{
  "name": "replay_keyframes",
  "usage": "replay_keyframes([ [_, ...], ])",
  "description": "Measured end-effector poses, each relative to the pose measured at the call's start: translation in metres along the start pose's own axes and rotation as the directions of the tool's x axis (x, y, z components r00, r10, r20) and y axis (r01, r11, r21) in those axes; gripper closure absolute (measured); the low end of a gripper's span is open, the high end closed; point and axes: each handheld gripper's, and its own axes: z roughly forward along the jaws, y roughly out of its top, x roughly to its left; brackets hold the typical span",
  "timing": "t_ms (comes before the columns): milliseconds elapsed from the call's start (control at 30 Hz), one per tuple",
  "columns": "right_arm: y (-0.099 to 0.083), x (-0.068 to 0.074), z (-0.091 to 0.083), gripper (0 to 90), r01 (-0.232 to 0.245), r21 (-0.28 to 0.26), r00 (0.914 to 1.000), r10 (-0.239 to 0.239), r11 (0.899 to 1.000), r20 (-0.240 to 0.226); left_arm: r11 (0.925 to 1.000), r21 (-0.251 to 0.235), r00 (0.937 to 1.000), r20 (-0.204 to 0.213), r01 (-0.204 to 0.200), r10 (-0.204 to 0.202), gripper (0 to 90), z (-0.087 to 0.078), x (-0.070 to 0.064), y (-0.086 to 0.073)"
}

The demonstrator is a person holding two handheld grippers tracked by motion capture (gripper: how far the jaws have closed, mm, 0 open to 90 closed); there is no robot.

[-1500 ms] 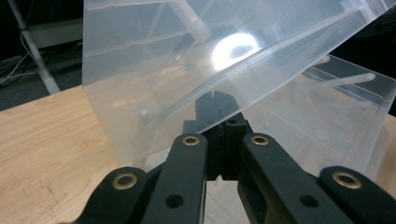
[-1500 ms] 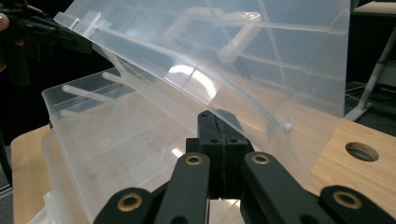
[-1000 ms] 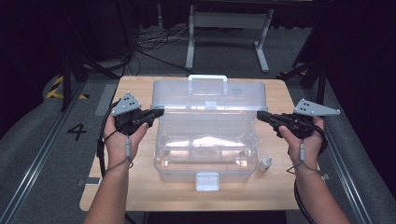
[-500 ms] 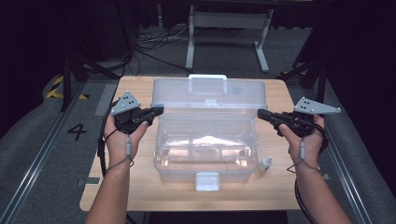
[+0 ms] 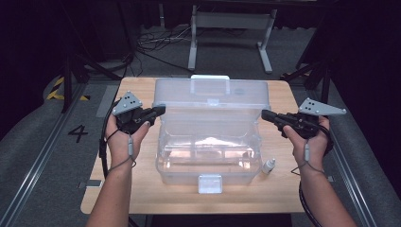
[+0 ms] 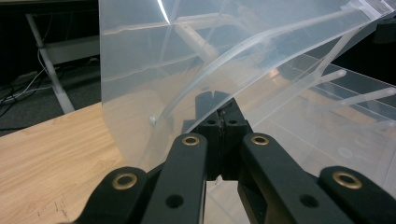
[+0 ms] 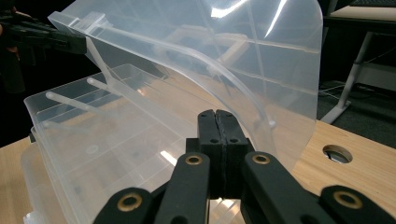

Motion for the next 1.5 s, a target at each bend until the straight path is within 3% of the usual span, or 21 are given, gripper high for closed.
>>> replay_keyframes([
  [400, -0.004, 0.004, -0.017, 87.2, 0.008, -0.013, 0.9996, -0.007, 1.0, 0.028, 1.0, 0.0, 1.0, -0.006, -0.005, 0.005, 90.0, 0.0, -0.001, 0.0],
  [633, -0.006, 0.003, -0.022, 71.9, 0.007, -0.017, 0.9958, -0.006, 1.0, 0.091, 1.0, 0.002, 1.0, -0.006, -0.003, 0.003, 90.0, 0.0, -0.001, 0.0],
  [900, -0.004, 0.004, -0.016, 59.2, 0.007, -0.041, 0.9936, -0.002, 0.999, 0.113, 1.0, 0.003, 1.0, -0.003, -0.003, 0.003, 90.0, 0.0, -0.001, 0.0],
  [1000, -0.003, 0.003, -0.01, 55.2, 0.018, -0.05, 0.9901, -0.011, 0.999, 0.14, 1.0, 0.005, 1.0, -0.002, -0.003, 0.003, 90.0, 0.0, -0.001, 0.0],
  [1500, 0.004, 0.001, 0.019, 52.0, 0.038, -0.05, 0.9712, -0.025, 0.998, 0.237, 1.0, 0.008, 1.0, 0.003, -0.006, 0.006, 89.9, -0.001, -0.001, 0.0],
])
